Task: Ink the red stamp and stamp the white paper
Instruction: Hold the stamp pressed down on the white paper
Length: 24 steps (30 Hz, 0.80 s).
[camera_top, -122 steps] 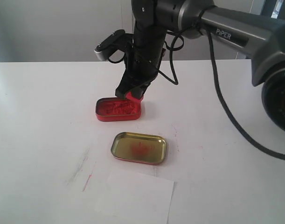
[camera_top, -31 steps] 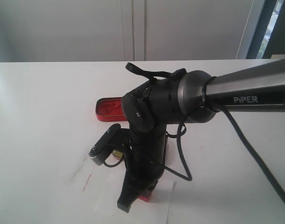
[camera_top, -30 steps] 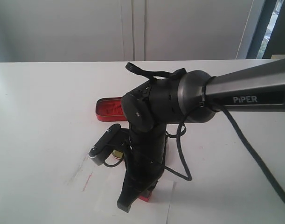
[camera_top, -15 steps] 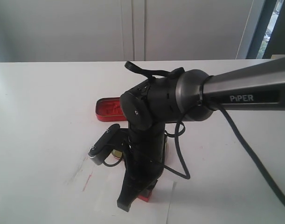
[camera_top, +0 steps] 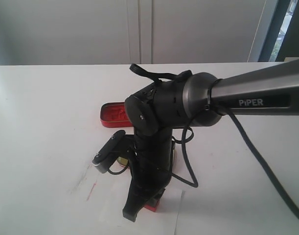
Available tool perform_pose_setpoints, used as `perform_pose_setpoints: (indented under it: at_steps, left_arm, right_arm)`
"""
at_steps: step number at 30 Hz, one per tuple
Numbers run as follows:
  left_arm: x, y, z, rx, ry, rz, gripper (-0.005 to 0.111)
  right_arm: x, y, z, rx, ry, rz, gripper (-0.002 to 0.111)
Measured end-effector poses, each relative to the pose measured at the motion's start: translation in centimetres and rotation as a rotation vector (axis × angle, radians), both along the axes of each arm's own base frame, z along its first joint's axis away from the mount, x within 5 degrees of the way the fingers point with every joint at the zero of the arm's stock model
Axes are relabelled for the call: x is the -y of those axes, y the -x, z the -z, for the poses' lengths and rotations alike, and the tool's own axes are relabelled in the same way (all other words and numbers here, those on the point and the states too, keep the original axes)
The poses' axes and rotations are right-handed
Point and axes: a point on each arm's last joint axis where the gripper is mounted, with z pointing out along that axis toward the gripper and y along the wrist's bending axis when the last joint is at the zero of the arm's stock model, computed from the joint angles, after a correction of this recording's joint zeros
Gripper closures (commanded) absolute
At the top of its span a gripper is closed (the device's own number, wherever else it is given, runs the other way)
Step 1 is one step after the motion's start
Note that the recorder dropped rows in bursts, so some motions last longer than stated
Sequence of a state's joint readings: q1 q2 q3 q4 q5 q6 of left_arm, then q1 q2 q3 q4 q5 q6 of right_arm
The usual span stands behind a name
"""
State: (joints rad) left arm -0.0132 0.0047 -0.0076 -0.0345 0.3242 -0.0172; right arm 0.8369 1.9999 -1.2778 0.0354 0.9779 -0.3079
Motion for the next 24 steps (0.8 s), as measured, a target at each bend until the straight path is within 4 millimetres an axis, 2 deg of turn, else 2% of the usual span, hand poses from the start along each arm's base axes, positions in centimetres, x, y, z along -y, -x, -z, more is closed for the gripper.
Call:
perform_pose_setpoints:
  at_steps: [24]
  left_arm:
    - [0.00,0.00,0.00,0.000,0.000,0.000,0.107]
  right_arm:
    - [-0.12,-0.05,0.04,-0.008,0.000,-0.013,0.108]
